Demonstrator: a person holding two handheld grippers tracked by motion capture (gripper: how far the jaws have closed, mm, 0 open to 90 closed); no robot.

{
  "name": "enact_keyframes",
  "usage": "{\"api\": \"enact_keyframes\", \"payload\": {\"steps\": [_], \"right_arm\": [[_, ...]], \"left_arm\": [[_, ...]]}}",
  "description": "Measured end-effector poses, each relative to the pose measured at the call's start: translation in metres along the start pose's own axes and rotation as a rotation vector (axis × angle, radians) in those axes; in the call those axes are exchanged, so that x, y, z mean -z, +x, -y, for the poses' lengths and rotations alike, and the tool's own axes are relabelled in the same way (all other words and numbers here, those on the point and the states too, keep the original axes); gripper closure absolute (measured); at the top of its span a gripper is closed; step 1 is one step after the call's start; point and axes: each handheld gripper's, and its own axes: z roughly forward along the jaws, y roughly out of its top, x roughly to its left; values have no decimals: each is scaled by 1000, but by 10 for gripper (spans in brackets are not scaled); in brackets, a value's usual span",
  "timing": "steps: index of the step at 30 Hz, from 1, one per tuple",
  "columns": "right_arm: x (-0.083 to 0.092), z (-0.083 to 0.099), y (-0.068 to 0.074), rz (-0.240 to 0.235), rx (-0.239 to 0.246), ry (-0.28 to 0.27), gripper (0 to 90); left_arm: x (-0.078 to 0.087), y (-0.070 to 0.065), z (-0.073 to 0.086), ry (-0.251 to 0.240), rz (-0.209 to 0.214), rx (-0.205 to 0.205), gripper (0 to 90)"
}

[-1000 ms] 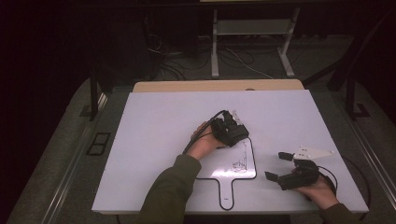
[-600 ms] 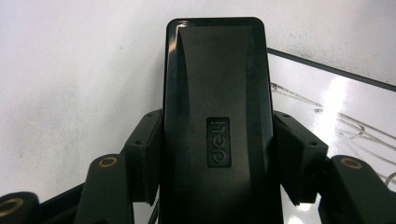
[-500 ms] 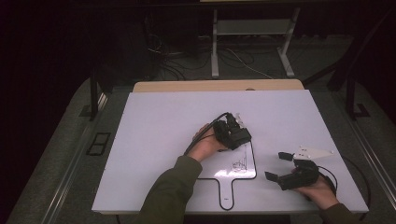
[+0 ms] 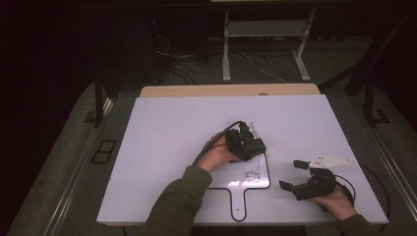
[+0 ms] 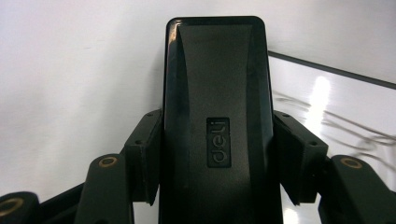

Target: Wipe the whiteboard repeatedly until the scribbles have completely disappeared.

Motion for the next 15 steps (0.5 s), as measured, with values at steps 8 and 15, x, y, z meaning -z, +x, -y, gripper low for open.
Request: {"api": "enact_keyframes", "payload": {"steps": [8,15], "right_arm": [[-1,0,1,5,13,4,0],[-1,0,0,6,11,3,0]], "left_arm": [[-1,11,-1,15,-36,18,399],[1,-5,0,14,0,-12,399]]}}
